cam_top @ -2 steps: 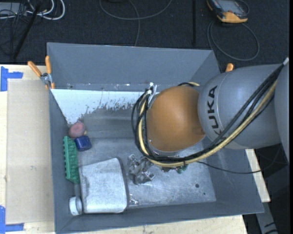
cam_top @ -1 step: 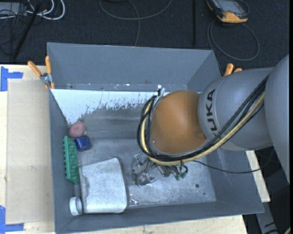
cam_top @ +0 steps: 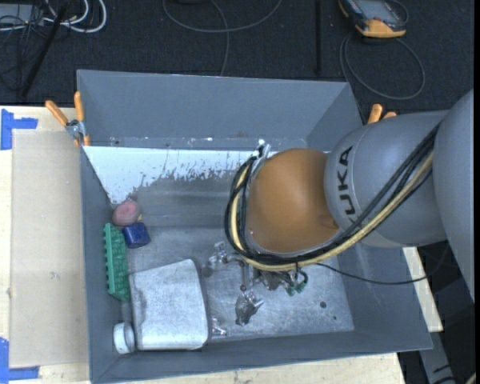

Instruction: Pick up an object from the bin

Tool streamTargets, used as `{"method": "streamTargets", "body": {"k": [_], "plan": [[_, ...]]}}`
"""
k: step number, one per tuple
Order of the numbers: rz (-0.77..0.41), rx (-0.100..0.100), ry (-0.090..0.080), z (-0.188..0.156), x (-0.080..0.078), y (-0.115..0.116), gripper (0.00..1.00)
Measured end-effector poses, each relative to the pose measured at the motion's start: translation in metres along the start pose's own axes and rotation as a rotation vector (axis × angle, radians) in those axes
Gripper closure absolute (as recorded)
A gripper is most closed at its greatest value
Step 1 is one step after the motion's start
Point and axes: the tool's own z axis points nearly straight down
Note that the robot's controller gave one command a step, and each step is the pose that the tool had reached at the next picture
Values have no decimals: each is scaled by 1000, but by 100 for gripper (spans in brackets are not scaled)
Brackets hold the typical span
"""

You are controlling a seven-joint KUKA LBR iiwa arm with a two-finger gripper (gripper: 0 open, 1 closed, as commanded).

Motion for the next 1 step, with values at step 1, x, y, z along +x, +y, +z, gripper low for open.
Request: {"method": "streamTargets", "body": {"k": [1], "plan": [[21, 5, -4, 37, -37, -91, 0]]}}
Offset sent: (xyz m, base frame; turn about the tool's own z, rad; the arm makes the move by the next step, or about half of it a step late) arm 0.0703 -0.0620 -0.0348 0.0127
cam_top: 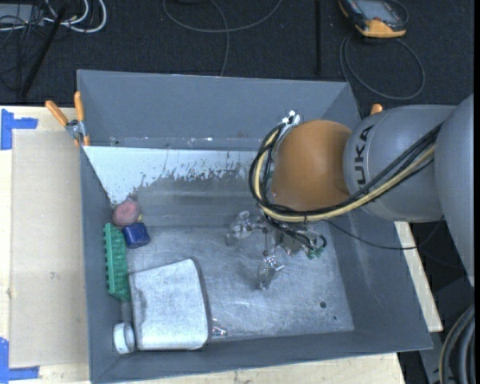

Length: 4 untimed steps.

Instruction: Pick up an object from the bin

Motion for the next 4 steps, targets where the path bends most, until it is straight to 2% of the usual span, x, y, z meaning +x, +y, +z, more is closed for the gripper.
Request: {"method": "streamTargets", "body": {"k": [1, 2, 3, 4], "plan": [[-75, -3, -6, -23, -43, 0, 0], [-224, -8, 1, -28, -14, 81, 0], [-226, -7, -5, 13, -24, 11, 0], [-42, 0, -8, 10, -15, 29, 0]]}}
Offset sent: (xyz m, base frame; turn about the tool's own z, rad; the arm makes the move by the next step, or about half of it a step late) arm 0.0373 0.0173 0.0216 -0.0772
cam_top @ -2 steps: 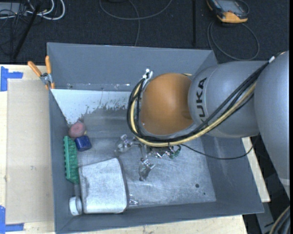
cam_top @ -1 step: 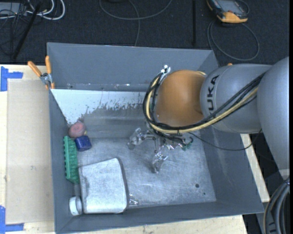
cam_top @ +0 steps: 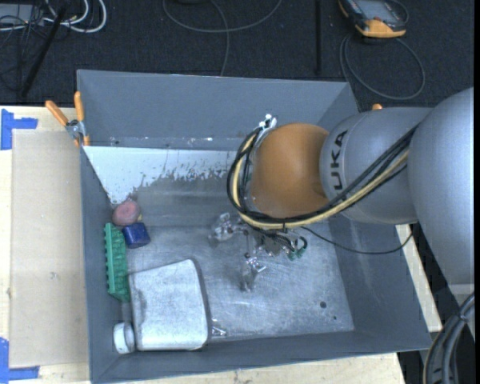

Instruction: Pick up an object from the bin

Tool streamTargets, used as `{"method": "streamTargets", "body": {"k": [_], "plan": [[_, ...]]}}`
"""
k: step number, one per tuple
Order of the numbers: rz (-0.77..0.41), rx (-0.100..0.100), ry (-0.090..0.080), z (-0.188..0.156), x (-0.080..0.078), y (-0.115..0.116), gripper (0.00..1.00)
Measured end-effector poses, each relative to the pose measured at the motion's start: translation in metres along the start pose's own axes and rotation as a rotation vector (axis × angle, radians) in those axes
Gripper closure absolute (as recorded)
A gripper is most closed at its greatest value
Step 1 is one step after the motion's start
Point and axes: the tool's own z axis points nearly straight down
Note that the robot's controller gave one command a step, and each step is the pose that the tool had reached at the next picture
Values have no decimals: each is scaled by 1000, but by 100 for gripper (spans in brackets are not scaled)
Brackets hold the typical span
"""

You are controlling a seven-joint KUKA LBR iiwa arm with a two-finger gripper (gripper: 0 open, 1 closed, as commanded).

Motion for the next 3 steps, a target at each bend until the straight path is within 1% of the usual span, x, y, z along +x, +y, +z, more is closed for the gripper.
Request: {"method": "streamTargets", "body": {"k": [1, 2, 3], "plan": [[-88, 0, 0, -46, 1, 81, 0], [-184, 5, 2, -30, 55, 139, 0], [-283, 1, -17, -1, 70, 95, 0]]}}
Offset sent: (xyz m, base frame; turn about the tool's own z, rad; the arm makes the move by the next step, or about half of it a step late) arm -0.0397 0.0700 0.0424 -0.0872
